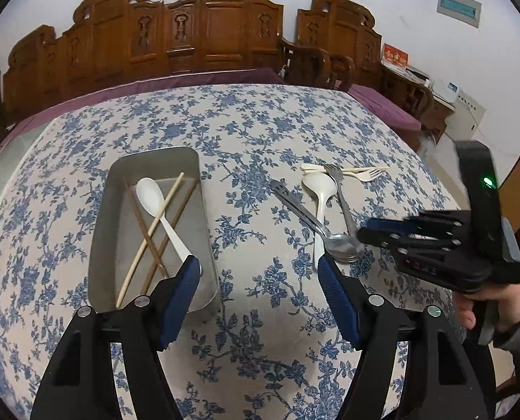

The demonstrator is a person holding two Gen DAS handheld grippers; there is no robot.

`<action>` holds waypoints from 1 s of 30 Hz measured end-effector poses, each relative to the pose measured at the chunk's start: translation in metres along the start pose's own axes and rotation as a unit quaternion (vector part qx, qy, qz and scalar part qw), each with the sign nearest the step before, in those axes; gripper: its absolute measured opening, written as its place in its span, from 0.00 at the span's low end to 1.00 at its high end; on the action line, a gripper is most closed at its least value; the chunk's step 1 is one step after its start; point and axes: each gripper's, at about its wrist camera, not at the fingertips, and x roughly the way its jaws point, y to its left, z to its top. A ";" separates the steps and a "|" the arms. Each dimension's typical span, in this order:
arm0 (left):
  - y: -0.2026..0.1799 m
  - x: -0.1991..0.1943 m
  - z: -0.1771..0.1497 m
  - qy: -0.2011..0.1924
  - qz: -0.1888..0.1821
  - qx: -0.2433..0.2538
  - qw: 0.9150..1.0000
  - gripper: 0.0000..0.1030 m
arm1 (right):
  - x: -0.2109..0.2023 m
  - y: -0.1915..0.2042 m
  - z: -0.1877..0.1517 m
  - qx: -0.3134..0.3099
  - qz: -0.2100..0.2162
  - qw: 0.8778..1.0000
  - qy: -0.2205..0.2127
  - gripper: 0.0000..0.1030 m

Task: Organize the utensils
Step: 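Reach the right gripper into the pile and grasp the smiley-face metal spoon, then lift the smiley-face spoon with the right gripper while the left grasps a metal spoon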

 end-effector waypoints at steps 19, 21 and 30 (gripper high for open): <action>-0.008 0.011 -0.003 0.013 0.004 0.010 1.000 0.65 | 0.056 0.001 0.029 -0.008 -0.008 0.998 0.056 0.22; -0.007 0.011 -0.003 0.013 0.003 0.008 1.000 0.65 | 0.058 -0.001 0.032 0.002 -0.012 0.998 0.062 0.22; -0.007 0.011 -0.004 0.015 0.001 0.010 1.000 0.65 | 0.057 0.004 0.030 -0.010 -0.021 0.996 0.087 0.22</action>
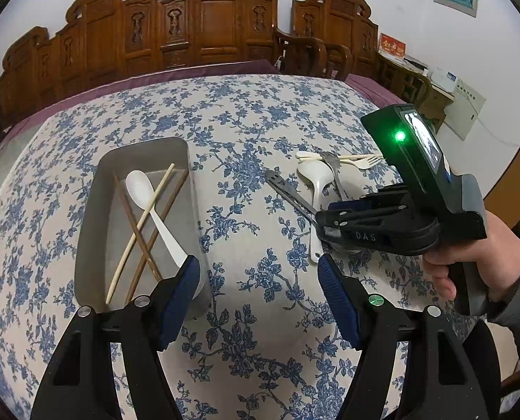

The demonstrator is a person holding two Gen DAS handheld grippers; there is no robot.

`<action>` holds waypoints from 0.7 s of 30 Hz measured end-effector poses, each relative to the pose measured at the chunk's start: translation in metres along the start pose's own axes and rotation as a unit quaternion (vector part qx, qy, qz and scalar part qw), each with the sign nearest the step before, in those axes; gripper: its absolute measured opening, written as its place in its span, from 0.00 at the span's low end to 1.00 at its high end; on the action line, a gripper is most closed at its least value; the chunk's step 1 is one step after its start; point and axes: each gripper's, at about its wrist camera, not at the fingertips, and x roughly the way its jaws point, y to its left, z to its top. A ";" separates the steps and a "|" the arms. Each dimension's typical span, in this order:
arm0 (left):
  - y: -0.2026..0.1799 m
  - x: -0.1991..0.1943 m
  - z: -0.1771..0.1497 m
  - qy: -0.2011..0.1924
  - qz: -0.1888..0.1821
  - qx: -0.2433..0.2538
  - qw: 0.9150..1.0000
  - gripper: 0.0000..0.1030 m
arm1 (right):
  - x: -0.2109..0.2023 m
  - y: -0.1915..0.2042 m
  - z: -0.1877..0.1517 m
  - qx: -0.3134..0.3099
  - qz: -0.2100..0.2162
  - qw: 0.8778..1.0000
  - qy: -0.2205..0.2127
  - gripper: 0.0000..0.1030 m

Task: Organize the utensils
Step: 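Lift the smiley-face spoon with the right gripper while the left grasps a metal spoon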

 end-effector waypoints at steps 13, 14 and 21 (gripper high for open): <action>0.000 0.002 -0.001 0.004 -0.001 0.000 1.000 0.65 | 0.001 0.003 -0.002 -0.007 -0.021 1.000 0.016 0.12; -0.001 0.002 -0.001 0.004 -0.002 0.000 1.000 0.65 | 0.002 0.005 -0.001 -0.011 -0.026 1.000 0.015 0.12; -0.006 0.001 0.001 0.004 -0.001 0.007 1.000 0.65 | -0.002 0.005 -0.006 -0.020 -0.029 0.999 0.005 0.07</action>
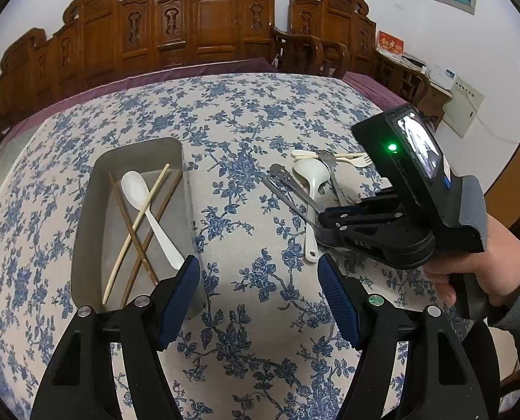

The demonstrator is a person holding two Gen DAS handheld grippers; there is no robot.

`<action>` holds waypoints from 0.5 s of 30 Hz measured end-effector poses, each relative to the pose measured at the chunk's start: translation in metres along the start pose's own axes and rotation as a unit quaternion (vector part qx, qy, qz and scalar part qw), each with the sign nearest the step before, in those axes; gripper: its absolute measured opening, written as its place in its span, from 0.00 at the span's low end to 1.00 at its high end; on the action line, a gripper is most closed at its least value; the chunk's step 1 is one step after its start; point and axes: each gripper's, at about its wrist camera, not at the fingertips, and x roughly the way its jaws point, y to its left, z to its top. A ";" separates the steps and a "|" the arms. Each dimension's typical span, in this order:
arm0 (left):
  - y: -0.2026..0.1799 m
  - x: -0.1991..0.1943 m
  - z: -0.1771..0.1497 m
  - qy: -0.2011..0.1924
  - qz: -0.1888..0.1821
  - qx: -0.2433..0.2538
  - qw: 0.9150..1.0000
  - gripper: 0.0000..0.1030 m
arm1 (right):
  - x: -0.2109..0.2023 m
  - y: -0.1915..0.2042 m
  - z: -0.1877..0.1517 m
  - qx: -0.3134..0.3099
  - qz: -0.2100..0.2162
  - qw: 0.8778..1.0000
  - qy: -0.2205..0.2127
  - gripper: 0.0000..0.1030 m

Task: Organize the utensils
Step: 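Lift the smiley-face spoon with the right gripper while the left grasps a metal spoon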

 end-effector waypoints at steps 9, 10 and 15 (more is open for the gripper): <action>-0.010 0.018 0.004 0.015 -0.002 -0.005 1.000 0.65 | -0.049 -0.011 -0.017 0.016 0.024 0.997 -0.067 0.07; -0.012 0.022 0.005 0.018 -0.002 -0.006 1.000 0.65 | -0.056 -0.013 -0.020 0.014 0.025 0.997 -0.074 0.07; -0.020 0.039 0.011 0.030 -0.003 -0.010 0.999 0.65 | -0.076 -0.024 -0.038 0.021 0.028 0.995 -0.091 0.07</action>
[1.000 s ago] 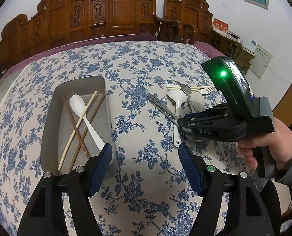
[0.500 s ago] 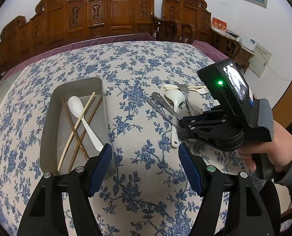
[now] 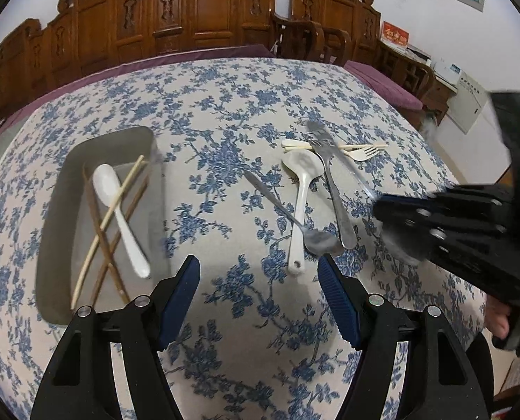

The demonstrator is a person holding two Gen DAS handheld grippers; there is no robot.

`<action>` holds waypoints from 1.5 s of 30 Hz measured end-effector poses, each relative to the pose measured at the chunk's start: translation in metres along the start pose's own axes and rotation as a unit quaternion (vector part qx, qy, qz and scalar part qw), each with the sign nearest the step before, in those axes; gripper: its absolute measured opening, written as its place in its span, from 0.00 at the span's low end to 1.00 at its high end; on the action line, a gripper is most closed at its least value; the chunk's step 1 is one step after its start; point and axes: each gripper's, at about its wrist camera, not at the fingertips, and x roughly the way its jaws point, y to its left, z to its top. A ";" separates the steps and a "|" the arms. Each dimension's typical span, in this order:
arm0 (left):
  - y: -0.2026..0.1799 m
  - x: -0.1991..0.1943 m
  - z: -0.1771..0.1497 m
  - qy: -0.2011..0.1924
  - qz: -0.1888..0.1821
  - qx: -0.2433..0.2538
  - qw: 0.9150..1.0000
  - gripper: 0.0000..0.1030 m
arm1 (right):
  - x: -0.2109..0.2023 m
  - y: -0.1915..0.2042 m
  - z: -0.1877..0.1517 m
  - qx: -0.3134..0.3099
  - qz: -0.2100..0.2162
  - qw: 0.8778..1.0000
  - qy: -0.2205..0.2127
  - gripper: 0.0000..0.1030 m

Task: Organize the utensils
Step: 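Lift the smiley-face spoon with the right gripper while the left grasps a metal spoon, then carry the smiley-face spoon with the right gripper while the left lifts the metal spoon toward the tray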

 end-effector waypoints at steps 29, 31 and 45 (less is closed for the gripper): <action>-0.019 0.101 0.055 0.099 0.025 -0.075 0.992 0.17 | -0.018 -0.051 -0.043 0.051 0.010 0.999 -0.008 0.07; -0.019 0.103 0.054 0.104 0.028 -0.077 0.991 0.17 | -0.018 -0.051 -0.043 0.053 0.010 0.999 -0.008 0.07; -0.032 0.104 0.056 0.132 0.070 -0.035 0.988 0.17 | -0.023 -0.058 -0.041 0.058 0.007 0.998 -0.015 0.07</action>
